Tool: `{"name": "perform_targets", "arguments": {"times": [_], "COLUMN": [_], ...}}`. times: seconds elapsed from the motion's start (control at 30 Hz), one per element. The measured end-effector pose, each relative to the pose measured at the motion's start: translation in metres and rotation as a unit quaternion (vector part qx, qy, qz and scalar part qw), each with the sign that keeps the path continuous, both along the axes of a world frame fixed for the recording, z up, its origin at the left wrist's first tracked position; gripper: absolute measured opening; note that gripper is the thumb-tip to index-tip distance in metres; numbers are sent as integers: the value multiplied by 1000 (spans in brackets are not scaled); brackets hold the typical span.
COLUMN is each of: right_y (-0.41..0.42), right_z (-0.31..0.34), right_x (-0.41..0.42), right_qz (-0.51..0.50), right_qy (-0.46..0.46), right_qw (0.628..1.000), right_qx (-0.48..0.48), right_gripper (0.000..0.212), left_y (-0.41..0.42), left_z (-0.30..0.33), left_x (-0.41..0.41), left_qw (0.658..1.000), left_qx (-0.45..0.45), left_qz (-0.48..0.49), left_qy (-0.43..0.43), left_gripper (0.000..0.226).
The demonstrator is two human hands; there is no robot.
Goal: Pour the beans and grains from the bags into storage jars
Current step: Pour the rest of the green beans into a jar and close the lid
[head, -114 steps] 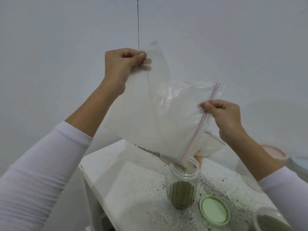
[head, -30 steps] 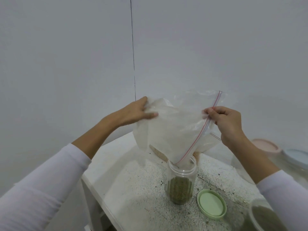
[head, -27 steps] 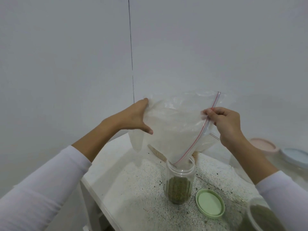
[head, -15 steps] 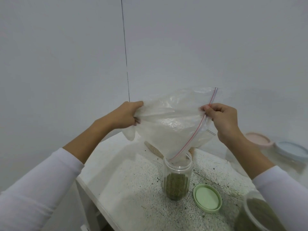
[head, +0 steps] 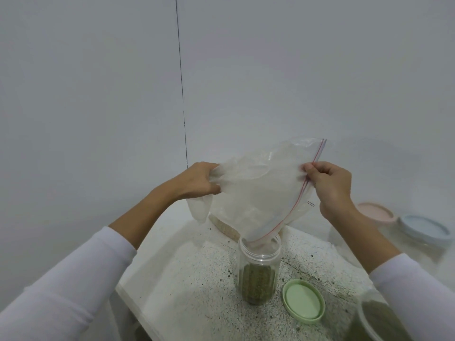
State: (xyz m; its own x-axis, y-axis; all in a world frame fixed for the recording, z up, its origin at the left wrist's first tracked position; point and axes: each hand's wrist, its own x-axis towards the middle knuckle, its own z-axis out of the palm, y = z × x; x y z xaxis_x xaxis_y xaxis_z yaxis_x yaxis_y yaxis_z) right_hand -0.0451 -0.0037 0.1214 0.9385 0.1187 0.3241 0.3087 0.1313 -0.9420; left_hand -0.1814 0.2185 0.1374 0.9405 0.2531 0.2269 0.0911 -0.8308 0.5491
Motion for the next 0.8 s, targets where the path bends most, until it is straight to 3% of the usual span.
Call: {"name": "perform_targets", "arguments": {"times": [0.07, 0.2, 0.37, 0.47, 0.63, 0.8], "right_y": [-1, -2, -7, -8, -1, 13], "right_z": [0, 1, 5, 12, 31, 55], "right_x": [2, 6, 7, 3, -1, 0], "right_qz": [-2, -1, 18, 30, 60, 107], "right_qy": [-2, -8, -5, -1, 15, 16], "right_qw": [1000, 1000, 1000, 1000, 998, 994], "right_qx": [0, 0, 10, 2, -14, -23], "right_gripper": [9, 10, 22, 21, 17, 16], "left_y": [-2, -2, 2, 7, 35, 47], "left_z": [2, 2, 5, 5, -1, -6], "left_x": [3, 10, 14, 13, 14, 10], "left_qw": [1000, 1000, 1000, 999, 999, 985], "left_qx": [-7, -16, -24, -30, -11, -32], "left_qz": [1, 7, -2, -8, 27, 91], "left_qy": [-1, -9, -13, -19, -34, -144], "left_gripper": [26, 5, 20, 9, 59, 82]}}
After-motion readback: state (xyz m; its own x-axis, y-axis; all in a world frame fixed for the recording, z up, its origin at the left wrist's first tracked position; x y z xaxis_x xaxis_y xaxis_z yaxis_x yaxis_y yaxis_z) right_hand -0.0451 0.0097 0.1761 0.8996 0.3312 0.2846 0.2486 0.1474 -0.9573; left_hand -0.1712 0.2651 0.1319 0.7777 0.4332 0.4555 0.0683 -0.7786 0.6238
